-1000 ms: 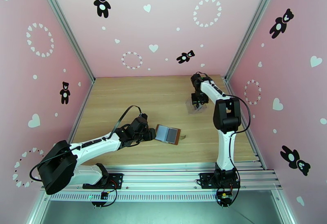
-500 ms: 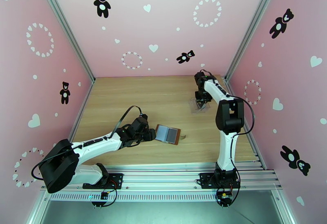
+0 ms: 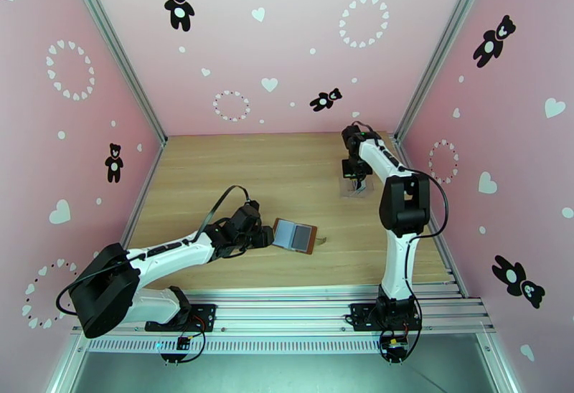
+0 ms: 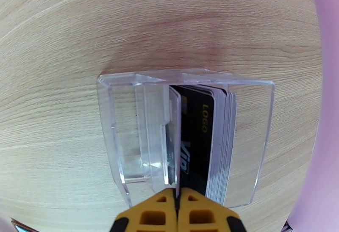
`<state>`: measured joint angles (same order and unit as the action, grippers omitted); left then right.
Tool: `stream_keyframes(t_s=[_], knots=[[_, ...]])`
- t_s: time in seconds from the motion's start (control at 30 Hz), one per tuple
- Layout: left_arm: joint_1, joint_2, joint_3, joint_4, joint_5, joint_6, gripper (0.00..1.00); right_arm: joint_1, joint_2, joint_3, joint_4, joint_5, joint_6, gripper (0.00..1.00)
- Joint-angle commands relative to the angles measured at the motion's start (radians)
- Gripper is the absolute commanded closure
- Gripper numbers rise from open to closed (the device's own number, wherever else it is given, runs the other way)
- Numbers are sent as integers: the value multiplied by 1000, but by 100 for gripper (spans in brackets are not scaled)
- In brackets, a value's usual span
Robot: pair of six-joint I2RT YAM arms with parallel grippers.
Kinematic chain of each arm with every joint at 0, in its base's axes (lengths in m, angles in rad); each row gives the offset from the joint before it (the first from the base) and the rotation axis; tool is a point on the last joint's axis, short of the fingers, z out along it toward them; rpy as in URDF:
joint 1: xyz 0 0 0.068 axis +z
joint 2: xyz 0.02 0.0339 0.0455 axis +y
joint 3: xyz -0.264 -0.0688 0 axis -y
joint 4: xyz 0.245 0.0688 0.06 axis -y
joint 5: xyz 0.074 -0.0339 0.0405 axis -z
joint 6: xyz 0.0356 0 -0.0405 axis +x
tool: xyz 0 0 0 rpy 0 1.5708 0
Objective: Put the credit cards into the card holder
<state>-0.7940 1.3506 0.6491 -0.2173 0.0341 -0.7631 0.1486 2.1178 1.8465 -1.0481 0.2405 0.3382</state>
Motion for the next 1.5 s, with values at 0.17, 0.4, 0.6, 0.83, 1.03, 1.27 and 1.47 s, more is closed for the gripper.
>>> stream_keyframes(t_s=[0.17, 0.4, 0.6, 0.83, 1.03, 1.27, 1.47], knots=[[6, -4, -14, 14, 7, -6, 47, 1, -57, -8, -22, -1, 8, 99], [6, 2, -14, 17, 9, -6, 47, -4, -28, -8, -26, 20, 10, 92], [5, 5, -14, 17, 10, -7, 47, -6, -22, -5, -31, 61, 11, 79], [6, 4, -16, 17, 10, -7, 47, -9, -17, -3, -34, 107, 14, 53], [6, 5, -16, 17, 12, -6, 47, -38, 36, 24, -35, 54, 7, 41], [5, 8, -14, 17, 12, -6, 47, -58, 79, 39, -30, 10, 2, 40], [5, 11, -14, 18, 12, -6, 47, -63, 94, 41, -33, 34, 5, 40]])
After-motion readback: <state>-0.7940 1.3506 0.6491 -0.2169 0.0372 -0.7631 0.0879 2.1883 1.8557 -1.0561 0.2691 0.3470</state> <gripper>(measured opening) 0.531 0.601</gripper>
